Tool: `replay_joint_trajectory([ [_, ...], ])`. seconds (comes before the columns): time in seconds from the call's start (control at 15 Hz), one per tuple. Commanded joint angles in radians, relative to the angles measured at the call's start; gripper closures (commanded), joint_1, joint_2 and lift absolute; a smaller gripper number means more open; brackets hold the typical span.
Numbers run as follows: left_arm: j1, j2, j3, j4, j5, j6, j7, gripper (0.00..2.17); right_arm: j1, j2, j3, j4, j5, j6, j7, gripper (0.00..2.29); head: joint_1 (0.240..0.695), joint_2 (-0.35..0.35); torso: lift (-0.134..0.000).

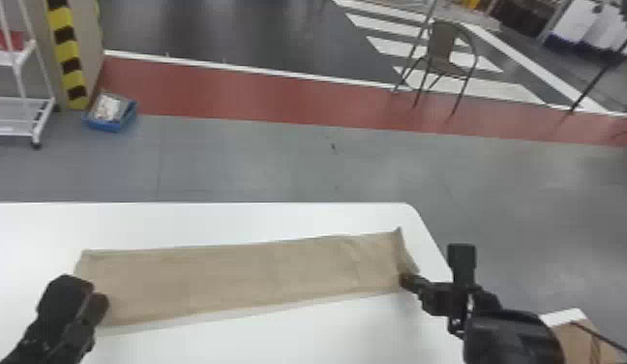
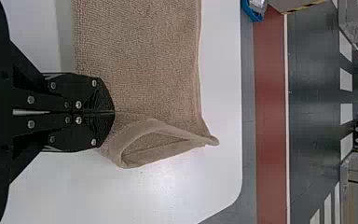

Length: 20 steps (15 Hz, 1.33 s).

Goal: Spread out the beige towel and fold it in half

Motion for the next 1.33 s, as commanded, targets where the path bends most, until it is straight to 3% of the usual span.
replay_joint_trajectory([
  [0.0,0.006,0.011,0.003,-0.004,-0.002,0.003,0.000,1.82,0.029,0.000,-0.008,-0.033,-0.019,0.033,0.008,1.72,0.695,-0.350,0.000],
  [0.53,0.069,0.039,0.042,-0.044,-0.001,0.012,0.000,1.82,0.115,0.022,-0.010,-0.183,-0.082,0.158,0.040,1.72,0.695,-0.346,0.000],
  [1.0,0.135,0.061,0.108,-0.103,0.007,0.012,-0.012,1.82,0.209,0.075,-0.008,-0.369,-0.123,0.300,0.052,1.72,0.695,-0.299,0.000],
  [1.27,0.169,0.074,0.152,-0.129,0.015,0.012,-0.017,1.82,0.269,0.107,-0.040,-0.452,-0.155,0.343,0.097,1.72,0.695,-0.261,0.000],
])
